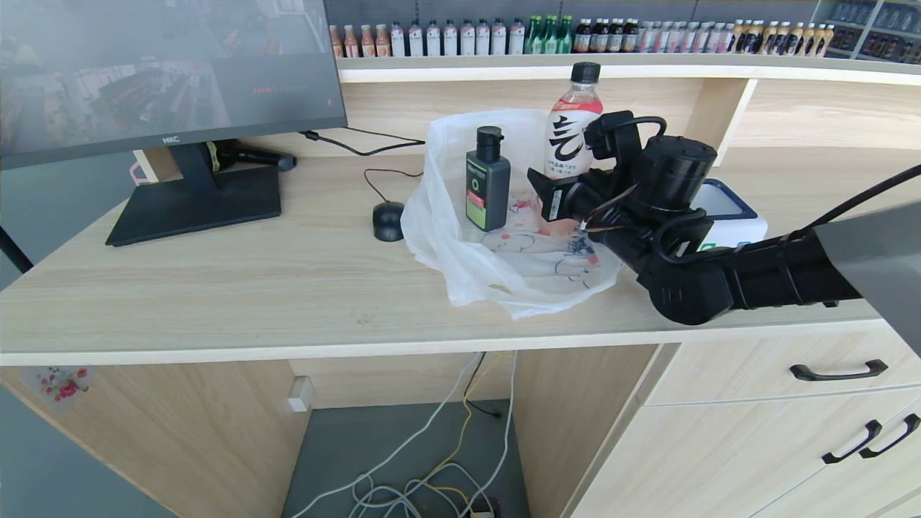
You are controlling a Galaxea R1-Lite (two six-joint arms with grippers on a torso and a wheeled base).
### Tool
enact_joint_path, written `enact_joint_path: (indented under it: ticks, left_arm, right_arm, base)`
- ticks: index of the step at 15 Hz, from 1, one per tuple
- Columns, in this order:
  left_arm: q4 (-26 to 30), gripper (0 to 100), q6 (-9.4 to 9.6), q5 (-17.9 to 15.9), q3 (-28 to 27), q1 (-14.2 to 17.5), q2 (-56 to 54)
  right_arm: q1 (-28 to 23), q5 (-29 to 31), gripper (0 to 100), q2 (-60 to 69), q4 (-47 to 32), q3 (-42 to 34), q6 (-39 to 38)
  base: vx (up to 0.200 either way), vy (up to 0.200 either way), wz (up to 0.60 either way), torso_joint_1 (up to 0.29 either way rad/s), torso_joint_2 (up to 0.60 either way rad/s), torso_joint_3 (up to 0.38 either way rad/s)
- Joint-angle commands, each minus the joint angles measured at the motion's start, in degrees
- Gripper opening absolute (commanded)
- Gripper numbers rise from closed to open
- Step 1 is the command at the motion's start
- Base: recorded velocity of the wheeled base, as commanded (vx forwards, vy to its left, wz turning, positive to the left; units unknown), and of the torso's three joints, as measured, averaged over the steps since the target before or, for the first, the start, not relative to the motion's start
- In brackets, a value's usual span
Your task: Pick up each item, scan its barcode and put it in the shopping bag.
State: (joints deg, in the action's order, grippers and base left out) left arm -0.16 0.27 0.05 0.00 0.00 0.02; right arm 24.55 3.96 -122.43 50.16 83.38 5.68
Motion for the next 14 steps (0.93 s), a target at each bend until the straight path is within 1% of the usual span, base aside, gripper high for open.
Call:
enact_joint_path:
  ticks: [1, 2, 8, 10, 14]
  left_arm:
    - [0.0, 100, 0.00, 0.0, 0.0, 0.0, 0.0]
    - [0.0, 100, 0.08, 0.0, 0.0, 0.0, 0.0]
    - [0.0, 100, 0.08, 0.0, 0.0, 0.0, 0.0]
    - [0.0, 100, 0.00, 0.0, 0.0, 0.0, 0.0]
    - [0.0, 100, 0.00, 0.0, 0.0, 0.0, 0.0]
  right_arm:
    - [0.0, 0.0, 0, -0.3, -0.2, 0.0, 0.0]
    - [-0.4, 0.2, 100, -0.3, -0.2, 0.0, 0.0]
    - [-0.4, 0.2, 100, 0.1, 0.2, 0.0, -0.1]
    - [-0.4, 0.1, 100, 0.2, 1.8, 0.1, -0.2]
    - [-0.4, 0.2, 100, 1.9, 2.5, 0.0, -0.1]
  base:
    - [0.000, 0.000, 0.00, 0.000, 0.00, 0.000]
    - [0.000, 0.000, 0.00, 0.000, 0.00, 0.000]
    - [0.000, 0.000, 0.00, 0.000, 0.00, 0.000]
    - [0.000, 0.000, 0.00, 0.000, 0.00, 0.000]
    - [0.000, 0.000, 0.00, 0.000, 0.00, 0.000]
